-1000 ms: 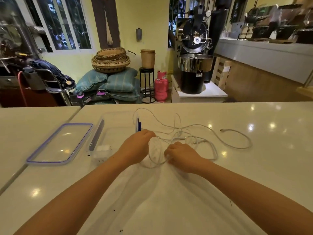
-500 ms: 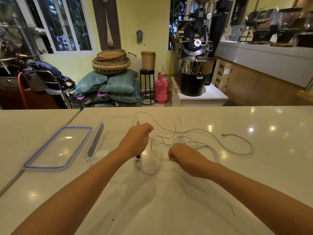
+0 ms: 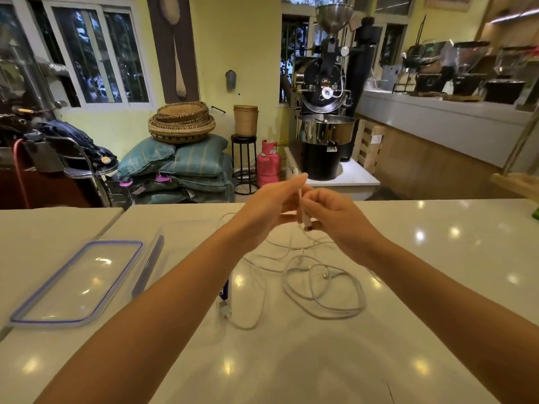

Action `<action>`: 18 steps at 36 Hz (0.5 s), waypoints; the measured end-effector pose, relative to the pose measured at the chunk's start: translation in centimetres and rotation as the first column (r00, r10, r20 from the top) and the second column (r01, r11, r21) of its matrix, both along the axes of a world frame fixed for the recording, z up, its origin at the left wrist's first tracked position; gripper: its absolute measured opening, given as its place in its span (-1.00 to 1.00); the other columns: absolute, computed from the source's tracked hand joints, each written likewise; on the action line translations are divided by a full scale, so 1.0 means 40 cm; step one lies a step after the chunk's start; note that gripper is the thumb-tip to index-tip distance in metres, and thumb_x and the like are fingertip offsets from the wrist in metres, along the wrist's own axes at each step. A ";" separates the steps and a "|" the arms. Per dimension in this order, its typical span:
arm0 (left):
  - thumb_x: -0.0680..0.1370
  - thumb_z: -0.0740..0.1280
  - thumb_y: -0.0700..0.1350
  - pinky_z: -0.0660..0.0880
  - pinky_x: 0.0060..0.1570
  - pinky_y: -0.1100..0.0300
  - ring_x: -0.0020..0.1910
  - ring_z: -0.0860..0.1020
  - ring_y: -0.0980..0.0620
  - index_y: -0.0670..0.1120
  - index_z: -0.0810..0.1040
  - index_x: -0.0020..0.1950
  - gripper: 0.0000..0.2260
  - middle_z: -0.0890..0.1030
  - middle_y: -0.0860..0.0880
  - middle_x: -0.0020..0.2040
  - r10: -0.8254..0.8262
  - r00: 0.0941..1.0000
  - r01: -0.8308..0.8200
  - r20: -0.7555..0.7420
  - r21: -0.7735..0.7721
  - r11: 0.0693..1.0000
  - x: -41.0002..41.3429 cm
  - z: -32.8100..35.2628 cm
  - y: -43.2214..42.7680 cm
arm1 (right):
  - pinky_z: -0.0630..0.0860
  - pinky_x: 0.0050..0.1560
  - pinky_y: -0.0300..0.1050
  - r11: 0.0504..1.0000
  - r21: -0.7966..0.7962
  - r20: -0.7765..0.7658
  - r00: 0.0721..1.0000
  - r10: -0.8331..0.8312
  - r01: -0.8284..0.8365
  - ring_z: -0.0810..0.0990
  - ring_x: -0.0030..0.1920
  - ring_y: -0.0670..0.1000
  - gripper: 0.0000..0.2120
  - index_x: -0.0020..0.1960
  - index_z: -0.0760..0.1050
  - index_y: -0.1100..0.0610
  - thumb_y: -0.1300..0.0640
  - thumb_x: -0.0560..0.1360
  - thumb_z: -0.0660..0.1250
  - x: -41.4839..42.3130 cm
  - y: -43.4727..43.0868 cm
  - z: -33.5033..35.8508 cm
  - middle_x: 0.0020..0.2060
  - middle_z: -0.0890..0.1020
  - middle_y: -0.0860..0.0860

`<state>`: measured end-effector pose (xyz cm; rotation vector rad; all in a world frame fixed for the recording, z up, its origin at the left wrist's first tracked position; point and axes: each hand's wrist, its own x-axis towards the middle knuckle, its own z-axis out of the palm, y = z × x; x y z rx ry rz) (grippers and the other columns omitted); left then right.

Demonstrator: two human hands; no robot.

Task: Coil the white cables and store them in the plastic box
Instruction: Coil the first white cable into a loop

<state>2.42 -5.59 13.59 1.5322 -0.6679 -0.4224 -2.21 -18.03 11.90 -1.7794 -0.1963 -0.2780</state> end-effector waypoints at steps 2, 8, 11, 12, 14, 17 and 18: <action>0.55 0.15 -0.01 0.46 -0.10 0.19 -0.16 0.52 0.04 -0.23 0.54 0.03 -0.68 0.55 -0.09 -0.16 0.018 0.999 -0.018 0.045 0.006 1.000 -0.009 0.012 -0.024 | 0.55 -0.27 -0.33 1.000 0.015 0.000 1.000 0.015 -0.015 0.58 -0.27 -0.11 -0.83 -0.17 0.48 0.14 0.16 0.54 0.16 0.003 0.001 -0.003 -0.28 0.58 0.00; 0.57 0.13 -0.13 0.46 -0.31 0.29 -0.25 0.53 0.07 -0.20 0.58 -0.03 -0.75 0.57 -0.07 -0.23 0.031 0.997 -0.027 0.073 -0.047 0.999 -0.013 0.023 -0.054 | 0.55 -0.31 -0.36 0.998 0.060 0.014 0.999 0.033 -0.034 0.62 -0.33 -0.17 -0.81 -0.15 0.53 0.08 0.16 0.53 0.17 0.004 -0.007 0.001 -0.33 0.63 -0.05; 0.57 0.12 -0.16 0.49 -0.24 0.24 -0.23 0.56 0.06 -0.18 0.59 -0.08 -0.75 0.59 -0.11 -0.17 -0.020 0.999 0.025 0.044 -0.112 0.993 -0.002 0.030 -0.050 | 0.56 -0.30 -0.37 0.999 0.034 -0.003 1.000 0.024 -0.024 0.63 -0.31 -0.17 -0.81 -0.18 0.56 0.07 0.17 0.52 0.19 -0.002 -0.028 0.017 -0.30 0.65 -0.03; 0.57 0.12 -0.17 0.52 -0.24 0.26 -0.23 0.58 0.07 -0.18 0.58 -0.10 -0.75 0.61 -0.11 -0.15 -0.045 0.999 0.048 0.024 -0.148 0.988 0.001 0.034 -0.047 | 0.55 -0.30 -0.38 1.000 0.000 0.002 1.000 0.013 -0.013 0.63 -0.31 -0.18 -0.82 -0.18 0.56 0.07 0.17 0.52 0.20 -0.007 -0.037 0.025 -0.30 0.65 -0.04; 0.56 0.12 -0.20 0.56 -0.23 0.30 -0.24 0.62 0.09 -0.16 0.57 -0.14 -0.76 0.66 -0.07 -0.19 -0.077 0.997 0.072 -0.018 -0.218 0.973 0.008 0.041 -0.041 | 0.53 -0.32 -0.41 0.994 -0.089 0.090 0.994 -0.058 0.066 0.61 -0.35 -0.19 -0.84 -0.21 0.56 0.09 0.18 0.49 0.24 -0.018 -0.056 0.040 -0.34 0.64 -0.04; 0.58 0.10 -0.20 0.56 -0.30 0.31 -0.34 0.62 0.12 -0.14 0.54 -0.14 -0.76 0.68 0.00 -0.34 -0.091 0.995 0.076 -0.050 -0.249 0.966 0.017 0.052 -0.036 | 0.47 -0.36 -0.36 0.936 -0.137 0.367 0.894 -0.256 0.324 0.54 -0.39 -0.09 -0.85 -0.28 0.49 0.09 0.25 0.44 0.29 -0.027 -0.091 0.055 -0.40 0.56 -0.01; 0.58 0.09 -0.19 0.52 -0.36 0.33 -0.41 0.58 0.14 -0.15 0.53 -0.14 -0.76 0.66 0.02 -0.39 -0.086 0.995 0.073 -0.045 -0.245 0.967 0.017 0.056 -0.038 | 0.46 -0.33 -0.33 0.913 -0.105 0.426 0.847 -0.318 0.395 0.52 -0.36 -0.06 -0.85 -0.26 0.46 0.08 0.29 0.43 0.30 -0.025 -0.102 0.059 -0.38 0.54 -0.01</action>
